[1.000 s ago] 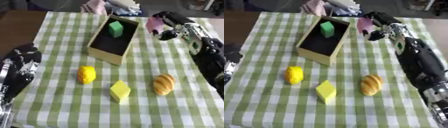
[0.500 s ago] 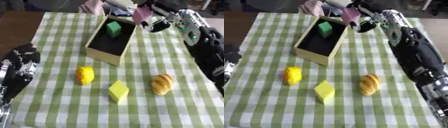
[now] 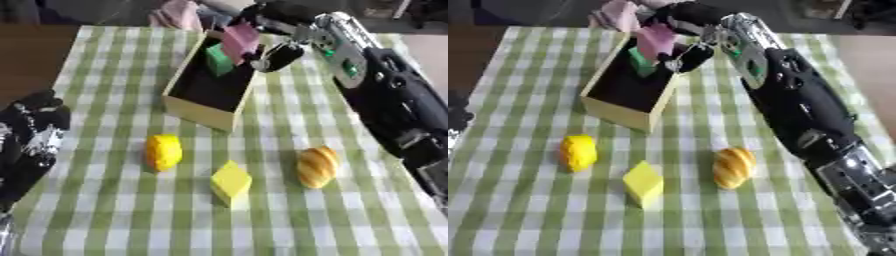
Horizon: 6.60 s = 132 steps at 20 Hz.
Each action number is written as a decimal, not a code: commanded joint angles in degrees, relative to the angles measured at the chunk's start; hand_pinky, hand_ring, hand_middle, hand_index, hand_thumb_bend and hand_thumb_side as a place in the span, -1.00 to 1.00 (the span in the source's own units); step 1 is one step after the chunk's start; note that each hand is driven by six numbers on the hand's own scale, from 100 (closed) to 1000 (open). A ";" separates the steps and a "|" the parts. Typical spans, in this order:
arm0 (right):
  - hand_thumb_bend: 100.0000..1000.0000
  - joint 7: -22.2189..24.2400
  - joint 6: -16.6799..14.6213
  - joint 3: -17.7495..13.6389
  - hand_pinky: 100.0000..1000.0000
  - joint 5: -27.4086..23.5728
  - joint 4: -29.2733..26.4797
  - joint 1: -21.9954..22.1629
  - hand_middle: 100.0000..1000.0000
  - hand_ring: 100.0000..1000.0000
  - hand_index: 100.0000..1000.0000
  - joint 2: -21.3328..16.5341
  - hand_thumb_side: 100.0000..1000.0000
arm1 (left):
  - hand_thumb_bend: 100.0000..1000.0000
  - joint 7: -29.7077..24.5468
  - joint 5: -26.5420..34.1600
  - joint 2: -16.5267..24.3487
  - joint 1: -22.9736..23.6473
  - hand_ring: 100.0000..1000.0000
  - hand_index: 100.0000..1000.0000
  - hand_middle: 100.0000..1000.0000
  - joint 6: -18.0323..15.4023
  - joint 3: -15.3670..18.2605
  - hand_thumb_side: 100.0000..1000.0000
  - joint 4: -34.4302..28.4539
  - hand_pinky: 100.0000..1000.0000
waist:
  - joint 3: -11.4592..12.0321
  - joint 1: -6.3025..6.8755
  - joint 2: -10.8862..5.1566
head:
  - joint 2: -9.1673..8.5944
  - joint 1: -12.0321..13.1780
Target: Pick up objects on the table and place them in the box.
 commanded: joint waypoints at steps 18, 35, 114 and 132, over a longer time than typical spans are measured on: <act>-1.00 8.08 -3.84 6.14 0.61 -2.01 -6.18 1.27 0.55 0.56 0.90 -0.08 -0.23 | -0.50 1.11 0.55 0.25 -0.60 0.39 0.66 0.38 -0.47 0.33 0.19 -0.78 0.53 | -0.86 -0.02 -0.73 | -0.64 -0.75; -1.00 8.65 -7.05 6.73 0.77 6.47 -5.38 1.85 0.98 0.85 1.00 -0.65 0.16 | -0.50 0.99 0.31 0.32 -0.58 0.39 0.66 0.38 -0.53 0.40 0.19 -0.49 0.54 | -0.83 -0.70 -0.99 | -0.76 -1.15; -1.00 15.28 3.13 4.46 0.78 -4.76 -32.51 33.42 0.87 0.89 0.98 -24.91 0.51 | -0.49 1.84 -0.59 0.97 0.66 0.40 0.66 0.39 -0.12 1.53 0.20 -0.25 0.54 | -4.71 -0.93 -1.51 | 0.32 0.68; -1.00 11.50 2.29 4.28 0.66 -1.04 -29.19 32.57 0.54 0.58 0.21 -23.88 -0.44 | -0.50 1.84 -0.53 0.94 0.60 0.40 0.66 0.39 -0.09 1.50 0.20 -0.30 0.54 | -4.74 -0.71 -1.55 | 0.28 0.28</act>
